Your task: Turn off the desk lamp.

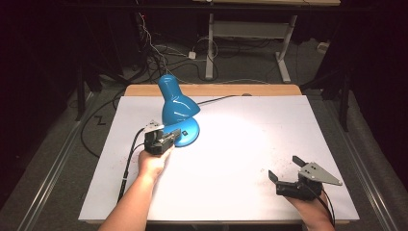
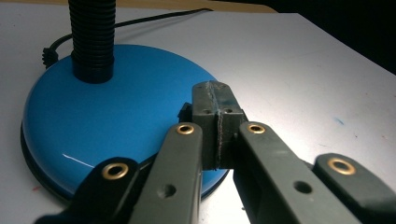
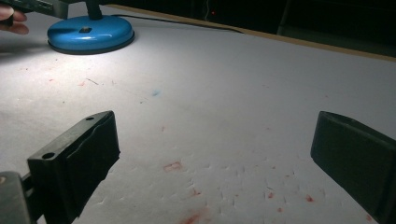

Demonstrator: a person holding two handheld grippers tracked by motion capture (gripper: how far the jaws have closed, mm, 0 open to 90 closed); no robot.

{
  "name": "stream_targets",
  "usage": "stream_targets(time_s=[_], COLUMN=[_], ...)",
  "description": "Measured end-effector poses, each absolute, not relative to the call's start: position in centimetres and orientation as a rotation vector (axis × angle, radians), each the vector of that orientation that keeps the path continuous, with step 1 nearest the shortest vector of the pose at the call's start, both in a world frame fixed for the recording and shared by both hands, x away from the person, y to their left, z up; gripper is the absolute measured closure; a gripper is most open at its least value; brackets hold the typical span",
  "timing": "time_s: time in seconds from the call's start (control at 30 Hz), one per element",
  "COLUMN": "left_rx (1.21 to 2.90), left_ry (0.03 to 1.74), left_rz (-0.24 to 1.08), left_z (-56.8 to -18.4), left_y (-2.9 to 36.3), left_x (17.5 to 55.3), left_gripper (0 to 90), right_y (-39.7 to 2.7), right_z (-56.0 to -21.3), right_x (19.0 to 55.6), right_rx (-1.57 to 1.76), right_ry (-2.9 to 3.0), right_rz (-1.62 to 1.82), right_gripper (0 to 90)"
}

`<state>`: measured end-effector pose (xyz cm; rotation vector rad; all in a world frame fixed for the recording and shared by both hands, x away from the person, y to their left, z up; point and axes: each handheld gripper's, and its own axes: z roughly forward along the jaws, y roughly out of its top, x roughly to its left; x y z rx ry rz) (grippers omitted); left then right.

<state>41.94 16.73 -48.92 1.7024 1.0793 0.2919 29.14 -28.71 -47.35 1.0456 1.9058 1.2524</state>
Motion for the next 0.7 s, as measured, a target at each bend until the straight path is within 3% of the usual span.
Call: stream_targets(time_s=[0.7], left_rx=[1.751], left_ry=[1.136], left_rz=[0.283], left_z=[-49.3], left_y=[15.6], left_x=[43.2], left_gripper=[87.9], right_y=[-28.7], right_z=[-47.4], right_x=[29.2], right_rx=[1.057], right_ry=[1.903], right_rz=[1.260], right_gripper=[1.9])
